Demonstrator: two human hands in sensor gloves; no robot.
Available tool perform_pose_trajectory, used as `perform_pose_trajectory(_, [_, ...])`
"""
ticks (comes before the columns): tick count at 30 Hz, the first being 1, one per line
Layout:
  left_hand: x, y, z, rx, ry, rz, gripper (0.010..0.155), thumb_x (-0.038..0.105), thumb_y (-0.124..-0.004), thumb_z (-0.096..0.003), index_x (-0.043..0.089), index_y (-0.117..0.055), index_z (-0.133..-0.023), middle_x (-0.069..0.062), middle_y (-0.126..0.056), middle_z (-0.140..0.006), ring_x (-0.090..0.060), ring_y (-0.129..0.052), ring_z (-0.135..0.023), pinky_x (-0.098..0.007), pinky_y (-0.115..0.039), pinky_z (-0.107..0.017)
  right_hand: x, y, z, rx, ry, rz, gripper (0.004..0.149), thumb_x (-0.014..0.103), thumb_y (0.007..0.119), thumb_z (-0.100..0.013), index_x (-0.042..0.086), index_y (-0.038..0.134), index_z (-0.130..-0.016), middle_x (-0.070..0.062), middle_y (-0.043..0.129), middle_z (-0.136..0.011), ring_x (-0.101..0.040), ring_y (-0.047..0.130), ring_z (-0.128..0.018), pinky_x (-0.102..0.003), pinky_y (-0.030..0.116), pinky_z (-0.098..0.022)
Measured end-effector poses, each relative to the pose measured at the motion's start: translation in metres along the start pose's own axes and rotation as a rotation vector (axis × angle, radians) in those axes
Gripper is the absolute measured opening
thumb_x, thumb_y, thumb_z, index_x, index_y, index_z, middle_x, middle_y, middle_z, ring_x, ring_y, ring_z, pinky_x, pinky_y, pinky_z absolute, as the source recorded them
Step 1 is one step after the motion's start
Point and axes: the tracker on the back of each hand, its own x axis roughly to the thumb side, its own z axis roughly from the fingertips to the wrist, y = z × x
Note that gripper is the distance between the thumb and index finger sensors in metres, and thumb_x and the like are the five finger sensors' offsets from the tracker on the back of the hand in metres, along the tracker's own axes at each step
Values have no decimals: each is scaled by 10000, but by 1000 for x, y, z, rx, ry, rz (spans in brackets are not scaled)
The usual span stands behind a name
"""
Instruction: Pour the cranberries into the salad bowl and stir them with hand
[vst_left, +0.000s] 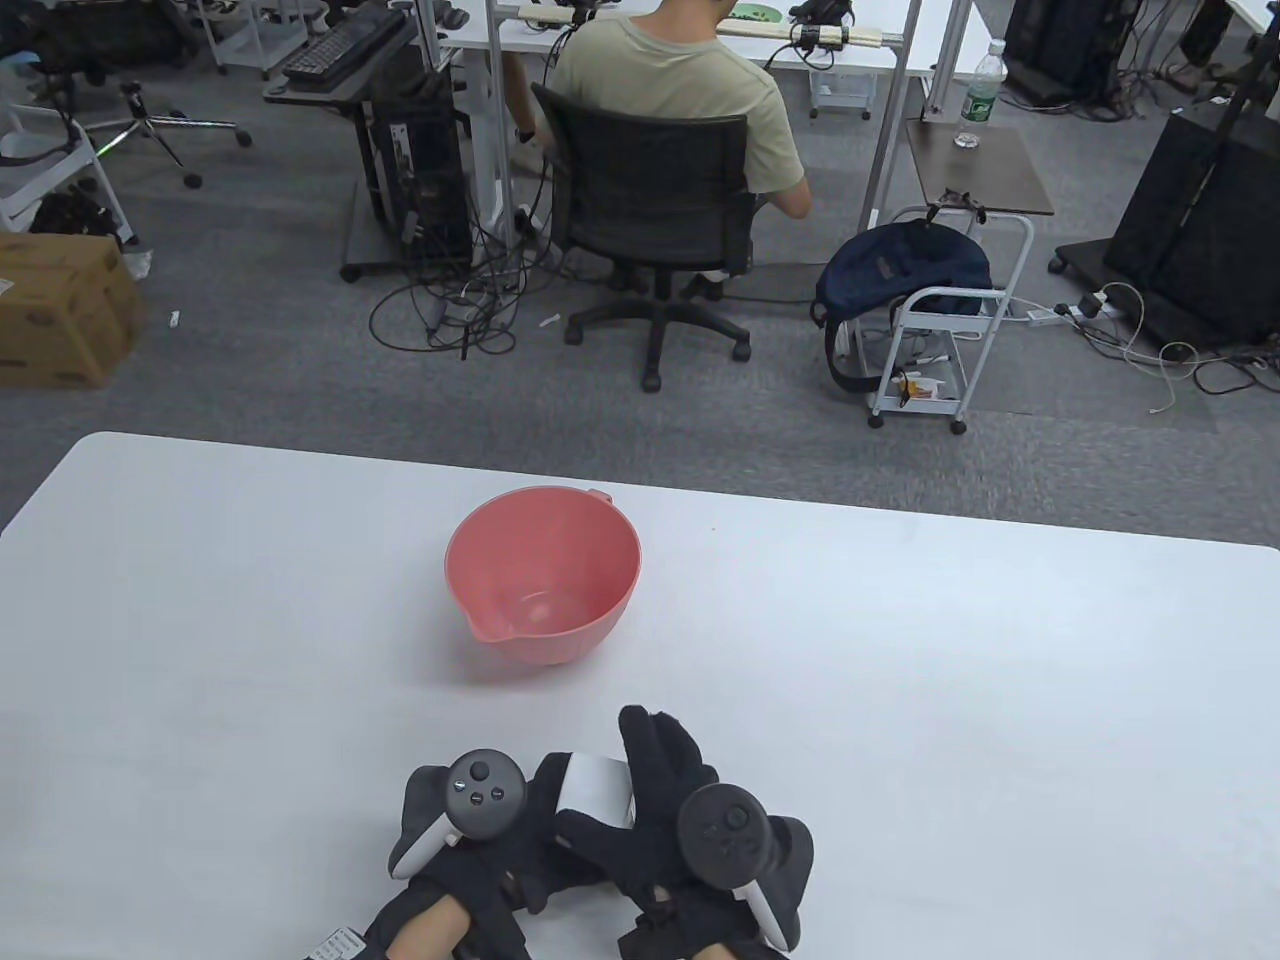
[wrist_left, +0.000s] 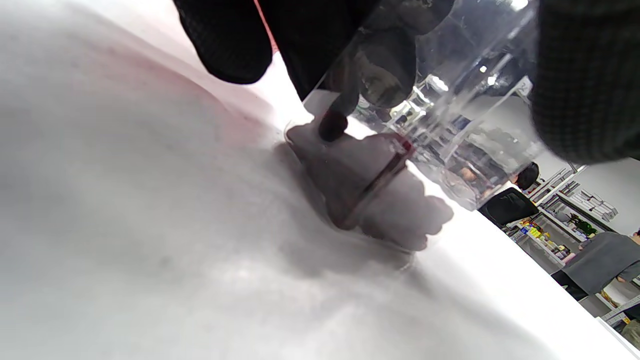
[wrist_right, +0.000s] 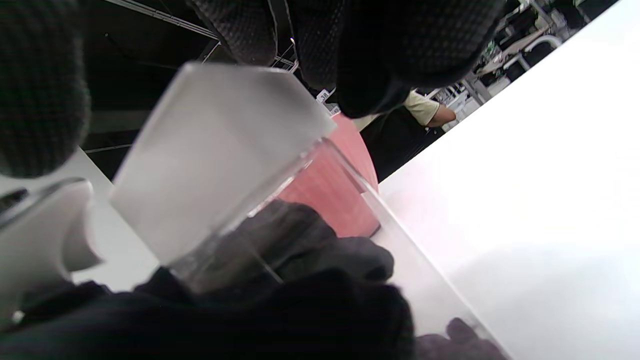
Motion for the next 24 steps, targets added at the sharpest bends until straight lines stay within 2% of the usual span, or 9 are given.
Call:
perform_pose_trajectory(3, [1,0,0,4,6,-12,1033,773,-973,-305,399,-340,-1031,220,-702,-1143,-89,-826,-1042,-428,-679,-780,11,6,-1,-10,-9,93,932,841,886,-277,344,660,-1033,-37,752,-1056,-194,926,-561,-269,853,-355])
perform_pose_trajectory(6, [-1,0,-1,0,7,0,1032,773,-975,-300,398,-347,-1029,215,-708,-1141,-92,-832,-1037,-432,-679,-779,21,8,-3,32,-33,153,814,785,879,-315,351,735,-990,-8,783,-1040,-238,899,-617,-299,840,-409])
perform_pose_trajectory(8, [0,0,-1,-7,4,-9,1031,778,-973,-302,398,-349,-1030,214,-710,-1141,-91,-833,-1037,-435,-678,-780,22,7,-6,116,-21,101,771,732,898,-351,348,731,-999,-31,728,-1084,-313,855,-715,-365,820,-491])
perform_pose_trajectory(11, [0,0,-2,-14,1,-13,1031,787,-970,-300,400,-353,-1031,216,-715,-1140,-90,-833,-1037,-436,-677,-781,20,8,-7,165,-31,7,739,668,928,-382,339,718,-1010,-96,639,-1131,-400,767,-817,-458,767,-572])
perform_pose_trajectory(19, [0,0,-3,-24,4,-6,1030,791,-972,-295,401,-364,-1030,212,-723,-1138,-93,-837,-1035,-439,-677,-782,19,11,-9,177,-122,-17,599,585,936,-409,401,767,-953,-71,573,-1176,-426,694,-904,-515,720,-641])
perform_pose_trajectory(24, [1,1,-4,-26,-2,-11,1029,791,-973,-297,398,-368,-1031,208,-725,-1138,-98,-839,-1034,-443,-675,-783,14,12,-11,210,-180,-87,503,468,969,-415,436,819,-894,4,569,-1195,-382,670,-975,-567,656,-690])
